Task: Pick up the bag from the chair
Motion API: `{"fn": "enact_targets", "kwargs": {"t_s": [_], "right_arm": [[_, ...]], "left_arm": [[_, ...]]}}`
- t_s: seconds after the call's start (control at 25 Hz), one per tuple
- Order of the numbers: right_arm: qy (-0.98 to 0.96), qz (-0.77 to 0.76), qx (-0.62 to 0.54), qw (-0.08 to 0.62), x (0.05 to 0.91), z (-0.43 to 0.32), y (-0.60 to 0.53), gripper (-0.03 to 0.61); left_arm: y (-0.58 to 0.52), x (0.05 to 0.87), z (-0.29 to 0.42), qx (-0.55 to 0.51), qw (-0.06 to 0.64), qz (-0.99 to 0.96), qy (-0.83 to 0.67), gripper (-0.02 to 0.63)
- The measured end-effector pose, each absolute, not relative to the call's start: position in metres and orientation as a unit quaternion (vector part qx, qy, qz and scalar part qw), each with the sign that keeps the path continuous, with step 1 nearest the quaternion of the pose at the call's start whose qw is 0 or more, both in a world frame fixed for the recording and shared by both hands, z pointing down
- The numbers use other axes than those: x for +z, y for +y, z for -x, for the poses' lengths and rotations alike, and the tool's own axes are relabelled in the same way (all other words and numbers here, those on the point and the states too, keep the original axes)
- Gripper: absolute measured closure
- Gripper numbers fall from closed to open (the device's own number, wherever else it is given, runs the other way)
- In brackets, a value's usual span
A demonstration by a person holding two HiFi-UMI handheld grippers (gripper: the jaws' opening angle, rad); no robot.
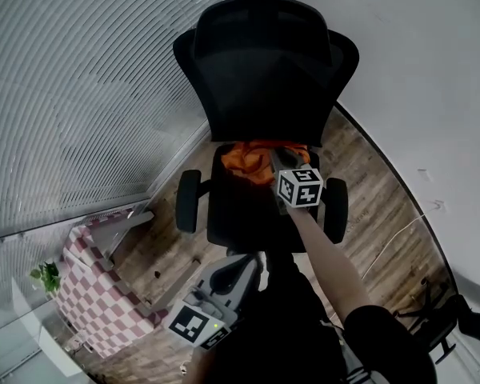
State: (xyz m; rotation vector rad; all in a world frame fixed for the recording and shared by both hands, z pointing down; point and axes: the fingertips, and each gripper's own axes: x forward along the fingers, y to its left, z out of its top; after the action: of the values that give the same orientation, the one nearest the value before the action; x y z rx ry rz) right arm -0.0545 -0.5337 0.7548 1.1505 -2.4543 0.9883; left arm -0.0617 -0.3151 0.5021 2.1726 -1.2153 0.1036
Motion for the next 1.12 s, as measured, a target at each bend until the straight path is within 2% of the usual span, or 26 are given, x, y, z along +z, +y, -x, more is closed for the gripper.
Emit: {"fn": "enact_targets", "kwargs": {"t_s": [0.52,1.12], "right_arm": [[-0.871,-0.391,0.279,0.104,0.682,0.066,-0.486,0.557],[-0.871,-0.428,0.229,0.080,0.601,0.070,-0.348,0.557]], "left_arm": [[-0.270,0.484,0.098,0.021,0.291,-0.833,-0.470,0.580],[-0.139,0.470,0.181,0.003,0.263,-0.853,-0.451,0.580]]}}
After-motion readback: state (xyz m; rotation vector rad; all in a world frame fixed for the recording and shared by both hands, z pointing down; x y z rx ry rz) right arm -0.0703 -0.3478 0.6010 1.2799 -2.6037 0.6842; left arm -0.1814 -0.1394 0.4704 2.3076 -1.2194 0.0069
